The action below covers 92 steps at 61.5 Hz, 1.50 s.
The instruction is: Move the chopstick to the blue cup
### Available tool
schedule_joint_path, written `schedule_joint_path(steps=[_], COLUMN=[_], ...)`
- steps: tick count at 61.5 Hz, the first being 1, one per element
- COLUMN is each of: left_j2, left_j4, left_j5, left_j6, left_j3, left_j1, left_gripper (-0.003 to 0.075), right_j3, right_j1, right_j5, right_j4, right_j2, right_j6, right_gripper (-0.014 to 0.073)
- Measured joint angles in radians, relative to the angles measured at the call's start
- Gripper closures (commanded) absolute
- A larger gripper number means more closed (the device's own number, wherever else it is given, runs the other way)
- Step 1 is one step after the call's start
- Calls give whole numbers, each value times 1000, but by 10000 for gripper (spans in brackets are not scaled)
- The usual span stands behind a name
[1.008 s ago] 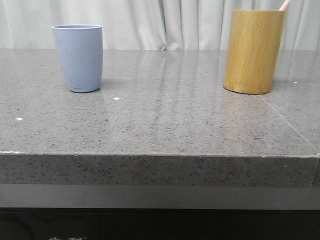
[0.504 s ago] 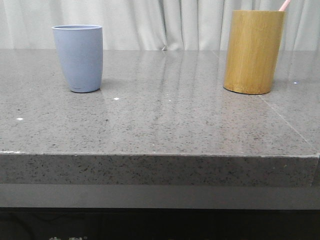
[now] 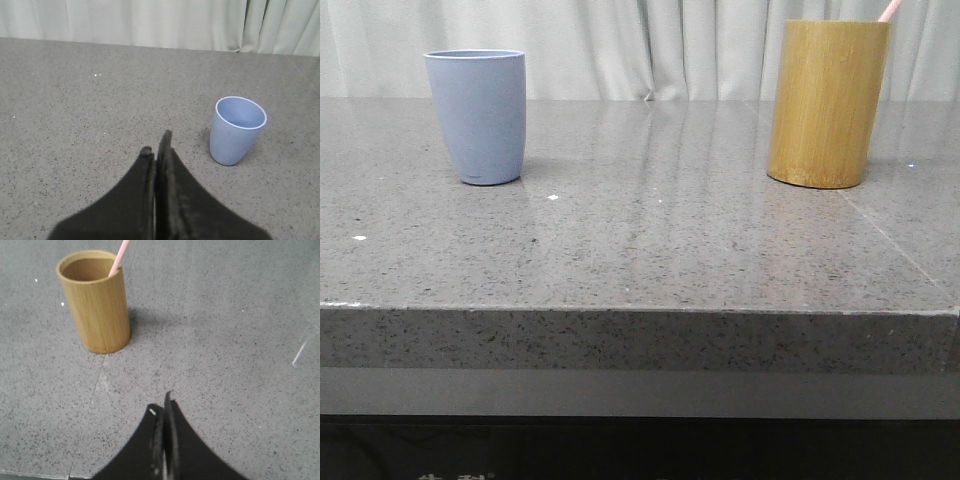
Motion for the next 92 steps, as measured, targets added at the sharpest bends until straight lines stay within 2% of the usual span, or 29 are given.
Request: schedule_joint_path(steps=[4,10,14,19,23,26,29,38,52,69,92], left_j2=[20,48,62,76,92,110,129,233,504,845,1165], left_j4=[0,-2,-4,-11,-17,-19,-20,-21,14,77,96], left_j5=[0,2,0,-20,-40,-55,-61,-53,35,246,397], left_j6=[0,3,18,37,49,54,56,56,57,58,56], left_j3=[0,0,0,0,0,0,-5,-63,-280,-572,-878], left_j1=[0,0,0,-11,-41,-69,-95,-196,-325,-333,-287], left_gripper=[736,690,614,452,343,287,267,270,270,270,275], right_j3=[0,0,0,0,0,0,0,0,0,0,0], right_j1=[2,15,30,51,61,67,69,71,71,71,71], right_j5=[0,8,13,19,21,21,25,25,29,44,46], right_j4=[0,2,13,26,30,32,33,35,41,41,41], right_j2=[12,22,22,23,23,23,23,23,23,23,23], right_j6=[-8,-29,-50,-78,-90,-95,-97,-100,-100,-100,-101], right_gripper=[622,453,309,134,57,51,56,56,56,56,56])
